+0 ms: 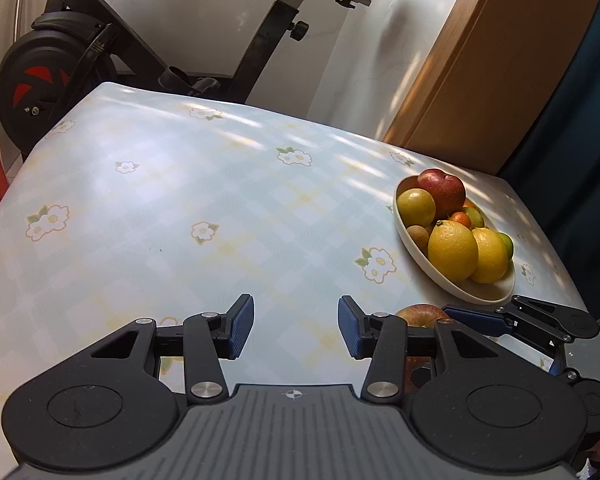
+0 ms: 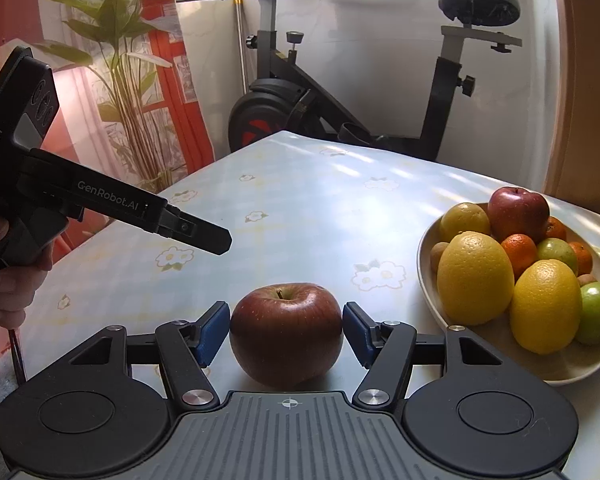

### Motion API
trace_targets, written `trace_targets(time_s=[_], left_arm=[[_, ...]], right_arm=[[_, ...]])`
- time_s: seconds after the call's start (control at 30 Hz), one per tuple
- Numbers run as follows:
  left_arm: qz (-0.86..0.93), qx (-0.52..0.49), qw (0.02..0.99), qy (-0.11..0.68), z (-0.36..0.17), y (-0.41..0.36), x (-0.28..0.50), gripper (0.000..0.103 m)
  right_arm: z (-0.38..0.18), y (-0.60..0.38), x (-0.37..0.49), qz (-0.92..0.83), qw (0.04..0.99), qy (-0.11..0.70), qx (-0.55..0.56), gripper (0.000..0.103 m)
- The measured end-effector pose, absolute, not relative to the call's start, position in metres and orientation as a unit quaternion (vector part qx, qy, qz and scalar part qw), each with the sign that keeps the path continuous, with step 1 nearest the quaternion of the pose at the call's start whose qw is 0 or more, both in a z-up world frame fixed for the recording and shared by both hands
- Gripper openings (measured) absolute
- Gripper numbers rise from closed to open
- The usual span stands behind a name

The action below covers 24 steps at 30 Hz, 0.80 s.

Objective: Organize fruits
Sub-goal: 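Move the right gripper to the red apple on the table, then close the right gripper around the red apple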

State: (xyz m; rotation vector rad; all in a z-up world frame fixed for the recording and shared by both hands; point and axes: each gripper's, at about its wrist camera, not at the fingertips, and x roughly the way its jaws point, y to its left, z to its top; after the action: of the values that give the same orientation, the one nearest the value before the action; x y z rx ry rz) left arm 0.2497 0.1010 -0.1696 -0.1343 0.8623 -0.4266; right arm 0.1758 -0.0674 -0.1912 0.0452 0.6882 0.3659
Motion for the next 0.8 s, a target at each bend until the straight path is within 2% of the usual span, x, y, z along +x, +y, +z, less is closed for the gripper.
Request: trace_targets(time_s=[0.8], left_arm=[[-0.299,-0.102,0.837,0.446,-0.175,0.056,0.248,0.047]], right_arm=[[-0.197,-0.081,0.149,0.179,0.929,0.321,0.038,0.057]])
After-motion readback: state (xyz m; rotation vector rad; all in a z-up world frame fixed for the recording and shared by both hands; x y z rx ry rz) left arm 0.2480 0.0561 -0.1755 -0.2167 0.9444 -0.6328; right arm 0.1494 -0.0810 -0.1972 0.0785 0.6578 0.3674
